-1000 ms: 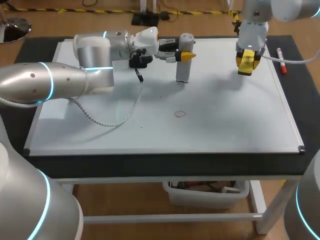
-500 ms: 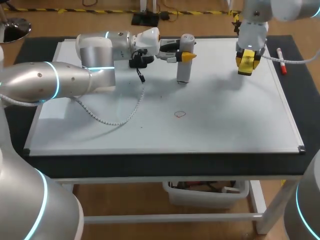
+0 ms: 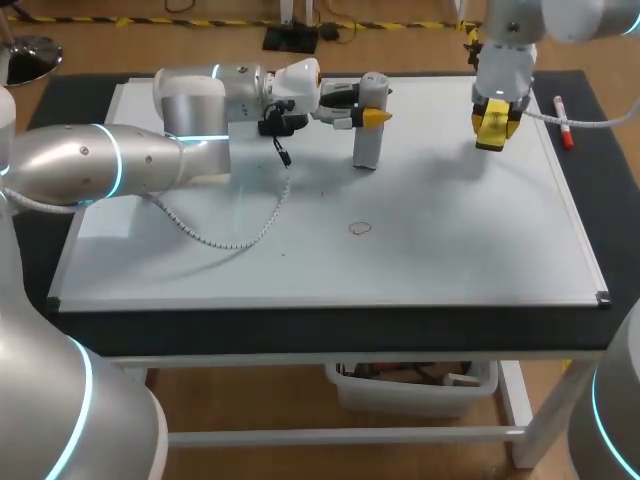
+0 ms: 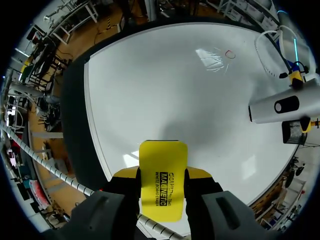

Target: Pick up the inspection probe, press it on each red-marked spot on the whiteboard one by one, put down the probe, pick up the eraser, and wipe off all the red marks.

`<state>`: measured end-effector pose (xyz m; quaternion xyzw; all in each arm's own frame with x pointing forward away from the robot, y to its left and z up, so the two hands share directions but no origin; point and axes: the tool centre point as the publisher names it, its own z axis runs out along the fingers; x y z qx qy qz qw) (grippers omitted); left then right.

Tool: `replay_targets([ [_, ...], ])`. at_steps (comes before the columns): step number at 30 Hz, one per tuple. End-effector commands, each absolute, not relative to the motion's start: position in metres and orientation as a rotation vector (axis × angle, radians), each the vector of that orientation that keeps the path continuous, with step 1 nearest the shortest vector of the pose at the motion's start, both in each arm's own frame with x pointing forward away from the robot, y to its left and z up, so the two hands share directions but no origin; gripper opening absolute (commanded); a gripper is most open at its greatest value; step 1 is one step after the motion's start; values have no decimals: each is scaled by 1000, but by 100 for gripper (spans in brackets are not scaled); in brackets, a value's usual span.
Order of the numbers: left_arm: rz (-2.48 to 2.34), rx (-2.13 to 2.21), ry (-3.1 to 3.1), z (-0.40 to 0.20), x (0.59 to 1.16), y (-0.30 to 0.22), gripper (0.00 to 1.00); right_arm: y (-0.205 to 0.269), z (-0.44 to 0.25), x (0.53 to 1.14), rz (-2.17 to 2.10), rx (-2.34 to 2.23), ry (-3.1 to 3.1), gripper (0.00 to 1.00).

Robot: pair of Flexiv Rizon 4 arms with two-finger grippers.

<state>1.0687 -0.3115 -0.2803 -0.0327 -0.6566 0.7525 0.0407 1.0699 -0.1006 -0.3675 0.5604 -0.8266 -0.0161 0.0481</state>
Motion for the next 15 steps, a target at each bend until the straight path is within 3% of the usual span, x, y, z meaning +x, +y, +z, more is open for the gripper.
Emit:
replay_targets([
  [1,2294,-96,-2019,-283,1069,-310,0,-102,-367,1071,-47,1711,-2517,0],
  [15,2210,-75,-2100,-285,1066,-303,0,-102,-367,1071,-47,1711,-2517,0],
])
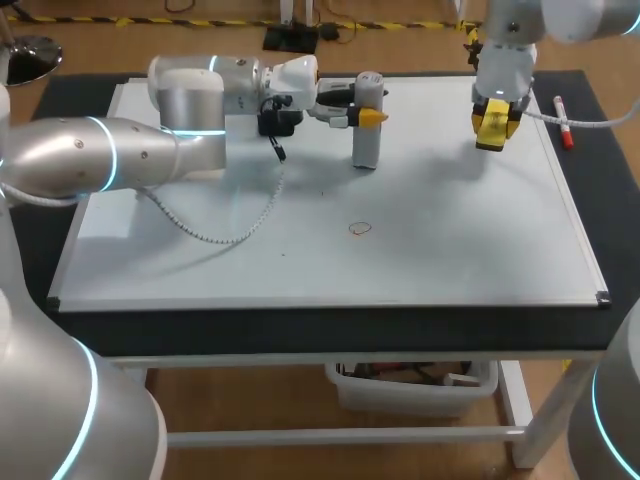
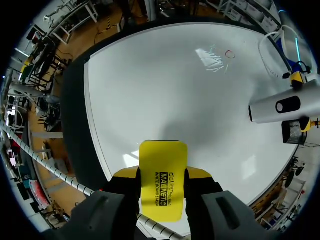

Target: Pick up the inspection probe, press it on each red-marked spot on the whiteboard one by one, put down the probe, pick up the eraser, and wipe off all the red marks.

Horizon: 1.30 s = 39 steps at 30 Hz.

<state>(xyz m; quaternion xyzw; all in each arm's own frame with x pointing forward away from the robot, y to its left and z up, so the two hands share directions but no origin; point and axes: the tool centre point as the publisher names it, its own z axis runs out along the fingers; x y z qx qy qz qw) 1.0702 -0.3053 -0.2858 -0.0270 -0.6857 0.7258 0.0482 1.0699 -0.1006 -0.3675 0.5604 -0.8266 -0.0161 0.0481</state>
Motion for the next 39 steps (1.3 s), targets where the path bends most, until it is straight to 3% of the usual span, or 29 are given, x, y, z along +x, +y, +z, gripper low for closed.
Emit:
replay_targets([
  [1,2209,-75,-2100,-285,1066,-303,0,-102,-367,1071,-47,1711,-2517,0],
  [23,2222,-96,-2108,-259,1066,-297,0,-102,-367,1071,-47,1711,-2517,0],
  [39,2384,20,-2148,-223,1054,-216,0,-102,-367,1071,-47,1711,-2517,0],
])
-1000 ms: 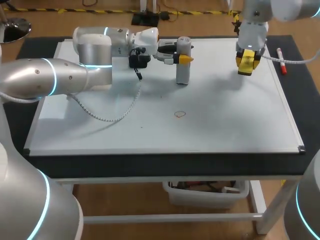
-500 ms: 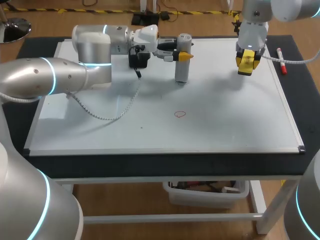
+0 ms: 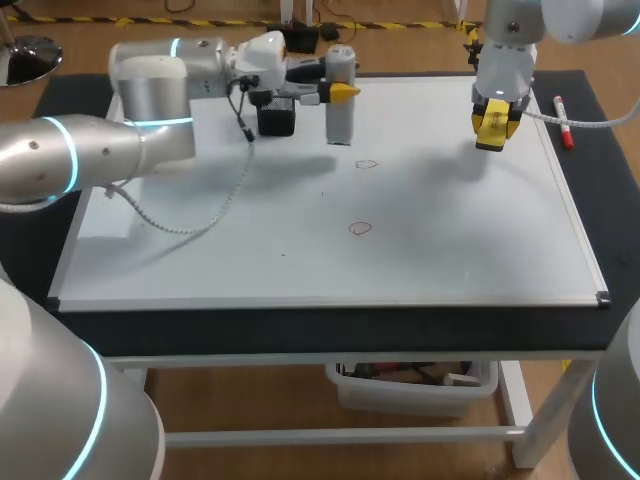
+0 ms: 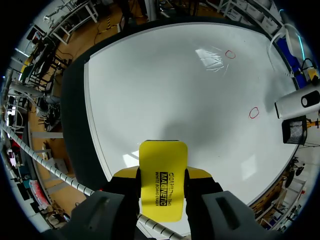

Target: Pick up the inspection probe, press it on each red-marked spot on the whiteboard one by one, put down the probe, pick up the eraser, and wipe off all the red marks.

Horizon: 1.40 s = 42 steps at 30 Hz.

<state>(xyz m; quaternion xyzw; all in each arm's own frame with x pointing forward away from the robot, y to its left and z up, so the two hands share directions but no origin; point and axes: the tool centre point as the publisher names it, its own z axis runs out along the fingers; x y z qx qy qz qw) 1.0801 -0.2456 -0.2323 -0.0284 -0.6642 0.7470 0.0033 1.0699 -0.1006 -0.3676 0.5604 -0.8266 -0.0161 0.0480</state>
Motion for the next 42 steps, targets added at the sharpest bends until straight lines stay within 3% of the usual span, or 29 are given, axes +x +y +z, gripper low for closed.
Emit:
replay_targets([
  [1,2389,36,-2159,-223,1053,-210,0,-102,-367,1071,-47,1711,-2517,0],
  [21,2489,323,-2316,-215,1008,-81,0,-102,-367,1071,-47,1711,-2517,0],
  [42,2526,418,-2370,-208,991,-35,0,-102,-367,1071,-47,1711,-2517,0],
])
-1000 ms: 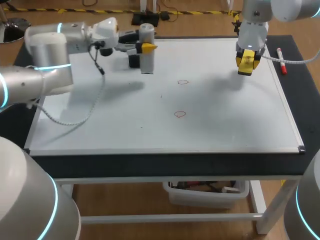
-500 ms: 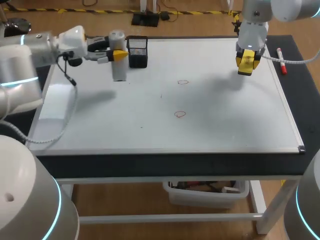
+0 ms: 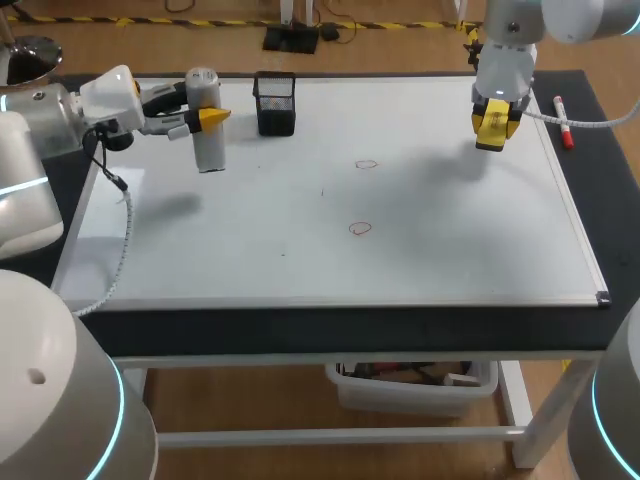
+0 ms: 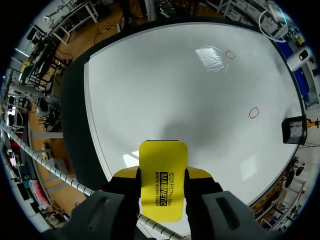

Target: Pick up the inspection probe, press it on each red-marked spot on the whiteboard one by one, put down the probe, pick up the eraser, and wipe off all the red marks.

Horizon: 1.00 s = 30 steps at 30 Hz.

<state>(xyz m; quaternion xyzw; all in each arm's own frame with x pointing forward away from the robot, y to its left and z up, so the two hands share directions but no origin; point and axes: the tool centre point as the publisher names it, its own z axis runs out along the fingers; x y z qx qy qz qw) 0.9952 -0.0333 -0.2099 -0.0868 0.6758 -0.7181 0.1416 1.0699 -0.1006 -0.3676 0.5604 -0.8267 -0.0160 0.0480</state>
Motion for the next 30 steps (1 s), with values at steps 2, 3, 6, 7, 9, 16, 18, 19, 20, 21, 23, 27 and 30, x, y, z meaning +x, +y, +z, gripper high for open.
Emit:
replay_targets([
  [2,-2023,-334,1898,-208,991,-35,0,-90,-367,1069,-51,1751,-2491,0],
  [3,-2023,-334,1898,-208,991,-35,0,-83,-367,1067,-47,1776,-2473,0],
  [6,-2023,-334,1898,-208,991,-35,0,-56,-366,1062,-21,1851,-2410,0],
  [7,-2023,-334,1898,-208,991,-35,0,-46,-365,1060,-22,1876,-2393,0],
  [9,-2023,-334,1898,-208,991,-35,0,-28,-364,1057,-17,1924,-2358,0],
  [16,-2023,-334,1898,-208,991,-35,0,28,-357,1045,2,2107,-2233,0],
  [18,-2023,-334,1898,-208,991,-35,0,40,-358,1042,11,2133,-2212,0],
  [19,-2023,-334,1898,-208,991,-35,0,47,-358,1041,5,2151,-2200,0],
  [20,-2023,-334,1898,-208,991,-35,0,54,-359,1039,-5,2169,-2184,0],
  [21,-2023,-334,1898,-208,991,-35,0,62,-360,1037,-1,2187,-2167,0],
  [23,-2023,-334,1898,-208,991,-35,0,77,-361,1033,-10,2224,-2128,0],
  [27,-2023,-334,1898,-208,991,-35,0,103,-364,1026,-39,2300,-2058,0],
  [30,-2023,-334,1898,-208,991,-35,0,119,-367,1021,-45,2343,-2005,0],
])
